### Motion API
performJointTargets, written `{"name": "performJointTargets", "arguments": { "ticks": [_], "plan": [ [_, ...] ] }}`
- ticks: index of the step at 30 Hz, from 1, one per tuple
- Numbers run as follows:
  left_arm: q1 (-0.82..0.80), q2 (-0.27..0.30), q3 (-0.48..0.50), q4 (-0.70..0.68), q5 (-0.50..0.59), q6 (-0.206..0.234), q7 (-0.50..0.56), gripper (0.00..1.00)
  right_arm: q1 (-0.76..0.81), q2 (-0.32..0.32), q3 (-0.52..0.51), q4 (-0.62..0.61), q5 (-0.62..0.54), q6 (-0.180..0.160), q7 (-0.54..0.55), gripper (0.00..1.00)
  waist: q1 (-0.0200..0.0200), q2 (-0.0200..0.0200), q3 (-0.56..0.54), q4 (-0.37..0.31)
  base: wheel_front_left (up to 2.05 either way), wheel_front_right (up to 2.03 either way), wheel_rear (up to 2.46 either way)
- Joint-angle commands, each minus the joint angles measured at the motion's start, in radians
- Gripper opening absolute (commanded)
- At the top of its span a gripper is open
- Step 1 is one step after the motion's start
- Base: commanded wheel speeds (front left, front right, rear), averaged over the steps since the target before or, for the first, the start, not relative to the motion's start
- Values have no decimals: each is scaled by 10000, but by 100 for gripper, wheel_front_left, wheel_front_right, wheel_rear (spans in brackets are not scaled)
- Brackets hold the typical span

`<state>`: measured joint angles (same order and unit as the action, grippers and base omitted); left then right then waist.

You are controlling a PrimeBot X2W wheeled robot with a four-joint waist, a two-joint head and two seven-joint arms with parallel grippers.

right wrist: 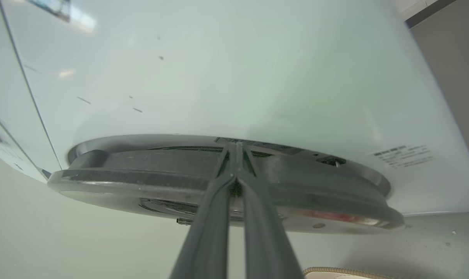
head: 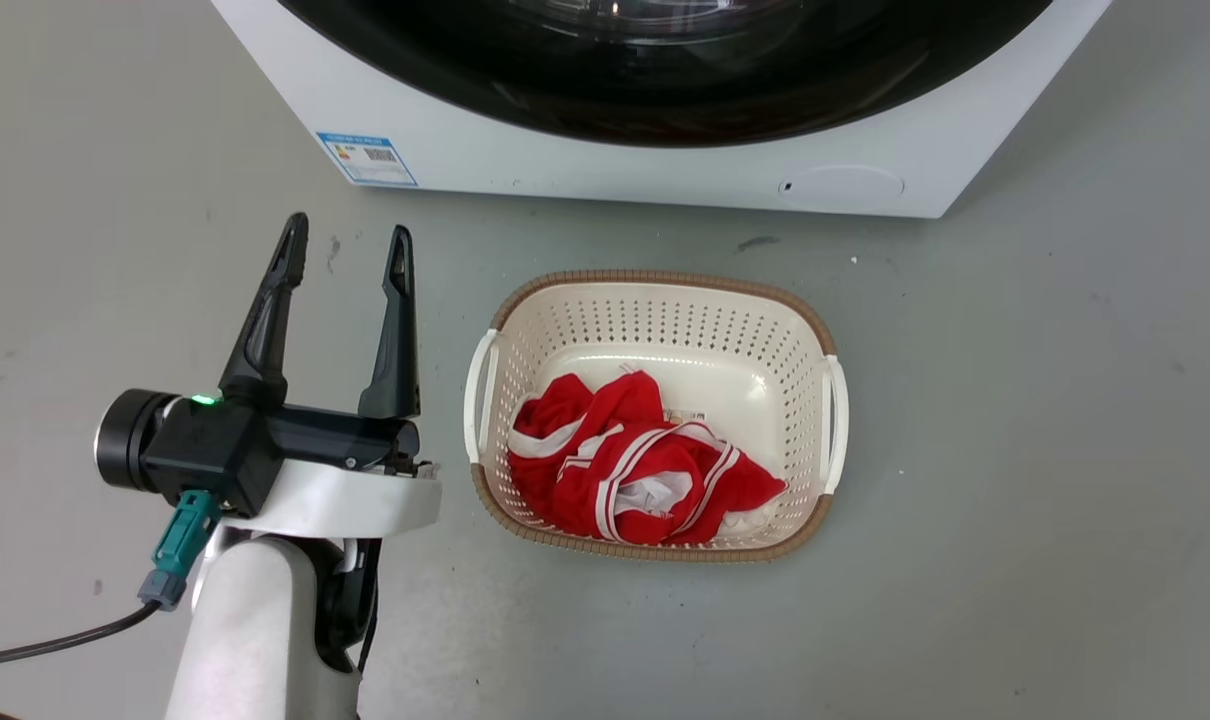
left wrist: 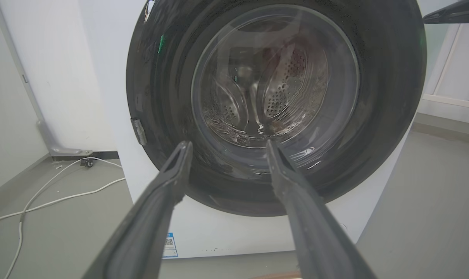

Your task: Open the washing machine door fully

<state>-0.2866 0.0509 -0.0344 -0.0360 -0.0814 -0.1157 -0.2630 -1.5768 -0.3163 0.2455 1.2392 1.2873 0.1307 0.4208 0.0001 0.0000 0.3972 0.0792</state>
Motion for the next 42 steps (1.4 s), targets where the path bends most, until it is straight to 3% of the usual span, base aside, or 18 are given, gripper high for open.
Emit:
{"name": "performJointTargets", "arguments": {
  "ticks": [1,12,22,29,42],
  "plan": [
    [-180,-10,-6,-73,23,-46,-26,100,-247,45,66,184,-134,0,-82,0,-1,0,280,56,0,0,0],
    [-456,-9,2,-72,-80,-74,-26,100,-806,293,199,476,-534,-1,359,0,-1,0,736,112,0,0,0],
    [-462,-9,34,-1,-38,-52,-26,100,-676,473,57,373,-138,0,2294,0,-1,0,664,61,0,0,0],
    [-353,-9,14,155,-65,-23,-26,100,-76,562,67,-128,190,2,3746,0,-1,0,246,-104,0,0,0],
    [416,-9,18,407,-16,74,-26,100,2220,935,161,-1554,597,0,4921,0,-1,0,-1241,-497,0,0,0]
  ]
}}
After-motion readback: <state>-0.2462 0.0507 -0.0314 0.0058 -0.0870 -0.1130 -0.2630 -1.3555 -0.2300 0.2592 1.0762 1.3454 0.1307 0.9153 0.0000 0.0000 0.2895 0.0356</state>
